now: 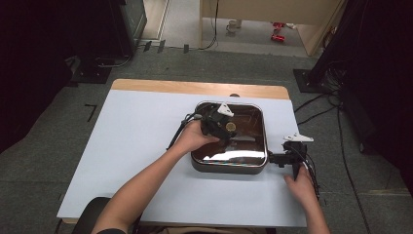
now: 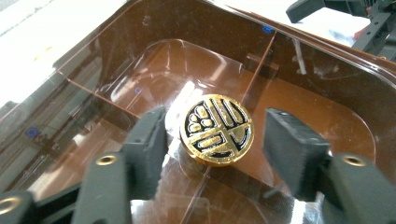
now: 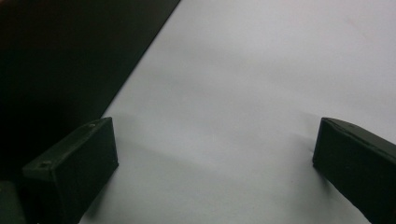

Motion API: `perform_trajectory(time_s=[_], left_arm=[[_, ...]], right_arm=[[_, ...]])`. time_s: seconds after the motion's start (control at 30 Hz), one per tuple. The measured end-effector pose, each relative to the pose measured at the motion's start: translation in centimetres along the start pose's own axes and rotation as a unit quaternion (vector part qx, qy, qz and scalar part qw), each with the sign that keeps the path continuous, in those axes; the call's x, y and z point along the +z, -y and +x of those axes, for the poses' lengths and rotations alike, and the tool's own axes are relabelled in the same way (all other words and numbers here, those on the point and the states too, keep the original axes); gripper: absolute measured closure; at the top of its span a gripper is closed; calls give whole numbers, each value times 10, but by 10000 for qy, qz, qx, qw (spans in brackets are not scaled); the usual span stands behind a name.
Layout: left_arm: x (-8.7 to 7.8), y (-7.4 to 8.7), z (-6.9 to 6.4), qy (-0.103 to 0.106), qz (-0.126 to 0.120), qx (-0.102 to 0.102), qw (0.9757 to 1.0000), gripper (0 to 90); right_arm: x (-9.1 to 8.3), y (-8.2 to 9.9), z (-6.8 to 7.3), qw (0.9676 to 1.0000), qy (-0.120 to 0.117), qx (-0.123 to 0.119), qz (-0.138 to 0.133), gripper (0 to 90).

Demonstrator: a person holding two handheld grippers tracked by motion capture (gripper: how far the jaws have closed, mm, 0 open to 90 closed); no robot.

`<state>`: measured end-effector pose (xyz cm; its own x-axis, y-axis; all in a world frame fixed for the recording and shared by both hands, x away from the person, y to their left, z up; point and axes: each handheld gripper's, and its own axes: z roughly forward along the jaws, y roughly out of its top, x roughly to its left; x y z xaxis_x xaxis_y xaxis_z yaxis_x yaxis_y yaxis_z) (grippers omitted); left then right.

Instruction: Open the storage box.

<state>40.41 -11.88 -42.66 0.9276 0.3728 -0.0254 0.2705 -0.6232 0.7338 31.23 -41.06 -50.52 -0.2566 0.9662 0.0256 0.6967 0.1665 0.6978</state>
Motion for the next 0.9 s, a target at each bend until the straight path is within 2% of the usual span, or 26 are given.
perform_trajectory(time_s=[0.13,0.17,0.27,0.43,0.63,0.77,0.9], left_arm=[[1,0,-1,-62,-74,55,9999,572],[1,1,-1,-37,-83,61,9999,581],[0,1,2,50,-131,-23,9999,588],[-2,-1,1,13,-55,-59,10000,590],[-12,-8,0,113,-91,-193,9997,590],[-21,-12,-1,128,-133,-164,9997,590],[-38,-15,-4,60,-173,-67,9998,590]], right_arm=[[0,0,0,10000,1,-5,3,0],[0,0,0,10000,2,-6,2,0],[0,0,0,10000,2,0,2,0],[0,0,0,10000,1,0,4,0],[0,0,0,10000,3,-6,5,0],[0,0,0,10000,4,-9,4,0],[0,0,0,10000,2,-14,4,0]])
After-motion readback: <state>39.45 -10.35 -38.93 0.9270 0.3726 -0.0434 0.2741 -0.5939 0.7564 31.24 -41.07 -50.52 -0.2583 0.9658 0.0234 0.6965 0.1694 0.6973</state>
